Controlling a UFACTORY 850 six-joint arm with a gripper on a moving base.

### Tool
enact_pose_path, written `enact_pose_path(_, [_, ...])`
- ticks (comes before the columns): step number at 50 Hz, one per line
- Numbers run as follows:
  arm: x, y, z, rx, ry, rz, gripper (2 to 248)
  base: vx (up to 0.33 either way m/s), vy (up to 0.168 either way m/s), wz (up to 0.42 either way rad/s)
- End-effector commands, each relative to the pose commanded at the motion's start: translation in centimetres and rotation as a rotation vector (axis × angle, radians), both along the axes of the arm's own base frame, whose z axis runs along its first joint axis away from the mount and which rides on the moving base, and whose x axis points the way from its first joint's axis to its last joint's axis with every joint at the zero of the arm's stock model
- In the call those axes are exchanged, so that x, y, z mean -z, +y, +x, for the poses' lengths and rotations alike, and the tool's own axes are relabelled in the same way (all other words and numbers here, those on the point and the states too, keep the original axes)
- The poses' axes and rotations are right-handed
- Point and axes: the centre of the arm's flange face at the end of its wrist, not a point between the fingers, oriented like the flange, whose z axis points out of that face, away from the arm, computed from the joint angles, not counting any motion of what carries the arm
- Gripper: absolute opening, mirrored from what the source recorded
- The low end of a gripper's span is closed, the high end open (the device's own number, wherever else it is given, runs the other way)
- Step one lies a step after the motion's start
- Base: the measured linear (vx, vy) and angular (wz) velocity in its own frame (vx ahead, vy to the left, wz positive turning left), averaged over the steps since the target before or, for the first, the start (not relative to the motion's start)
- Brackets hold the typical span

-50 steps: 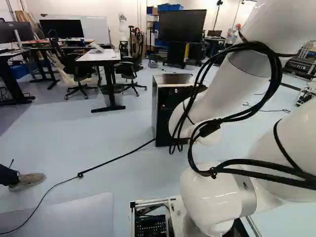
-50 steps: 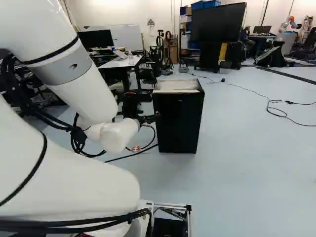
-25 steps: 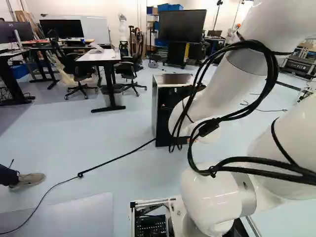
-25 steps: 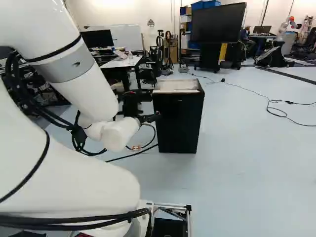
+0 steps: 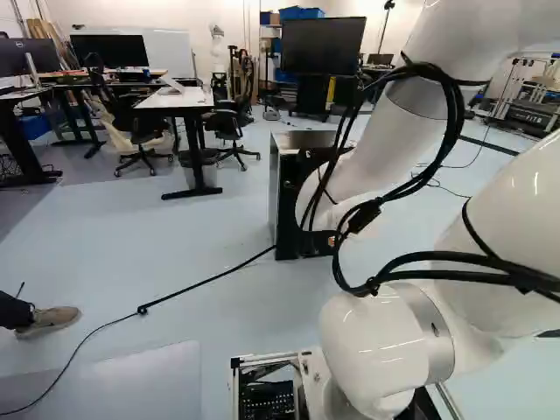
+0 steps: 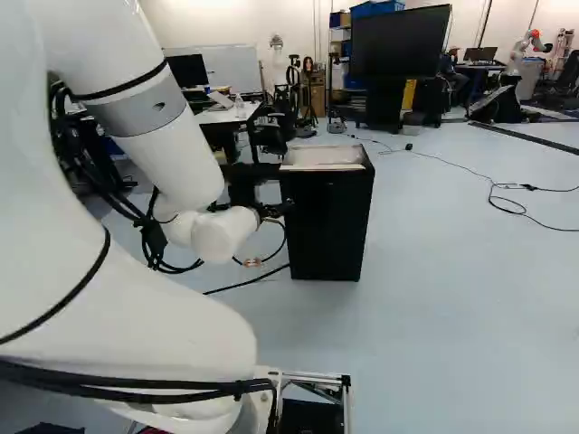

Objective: Open the fridge door

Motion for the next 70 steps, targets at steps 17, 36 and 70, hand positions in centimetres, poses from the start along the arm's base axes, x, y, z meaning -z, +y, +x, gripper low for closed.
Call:
enact_pose_path(17, [-0.2, 0.3, 2.7, -0.009, 0.005, 0.0, 247, 0.0, 0.0, 0.0])
enact_pose_path(36, [-0.3, 1.3, 5.8, -0.026, 0.006, 0.004, 247, 0.0, 0.0, 0.0])
enact_pose_path(70, [-0.2, 4.7, 10.2, -0.01, 0.003, 0.045, 247, 0.0, 0.0, 0.0])
